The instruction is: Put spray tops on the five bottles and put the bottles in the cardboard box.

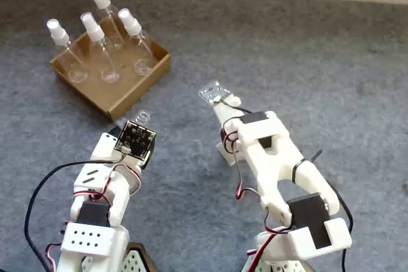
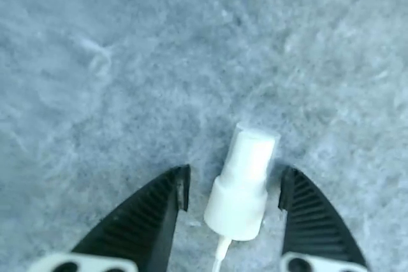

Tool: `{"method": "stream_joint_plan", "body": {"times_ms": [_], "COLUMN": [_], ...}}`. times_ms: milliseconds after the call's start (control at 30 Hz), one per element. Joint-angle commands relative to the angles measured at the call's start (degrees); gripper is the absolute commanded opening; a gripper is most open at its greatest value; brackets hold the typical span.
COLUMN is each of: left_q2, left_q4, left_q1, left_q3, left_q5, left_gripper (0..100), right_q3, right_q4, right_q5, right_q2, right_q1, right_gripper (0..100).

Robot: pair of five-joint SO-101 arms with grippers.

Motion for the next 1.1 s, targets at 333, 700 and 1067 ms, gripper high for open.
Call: {"method": "stream_joint_plan", "body": {"times_ms": [333,700,1067], "left_q2": [-0.92,-0.92,-0.92], "left_q4": [-0.7,-0.7,-0.79], "left_q1": [0.75,0.75,3.3], "left_q3": [1.45,1.45,1.45], "left_q5": [-0.53,-0.53,-0.44], "left_gripper": [6,6,6], "right_q3": [-0.66,-0.31,-0.75], "right_q4": [8.31,8.31,8.4], "right_q5": [0.88,1.05,0.97], "right_q2": [-0.4,-0.22,-0.75], "right_q1": [-0.92,-0.92,-0.31], "right_gripper": [14.1,18.8,1.9]}}
